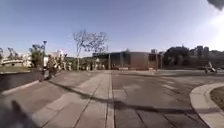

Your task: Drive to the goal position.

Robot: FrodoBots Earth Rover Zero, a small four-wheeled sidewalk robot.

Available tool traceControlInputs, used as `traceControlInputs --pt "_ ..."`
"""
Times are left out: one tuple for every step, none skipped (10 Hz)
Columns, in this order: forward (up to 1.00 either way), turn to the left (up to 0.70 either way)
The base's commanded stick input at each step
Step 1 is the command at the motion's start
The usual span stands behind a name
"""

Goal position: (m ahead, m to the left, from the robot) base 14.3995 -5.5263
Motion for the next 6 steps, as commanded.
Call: traceControlInputs --pt "0.70 0.00" --pt "0.70 0.00" --pt "0.70 0.00" --pt "0.70 0.00" --pt "0.70 0.00" --pt "0.70 0.00"
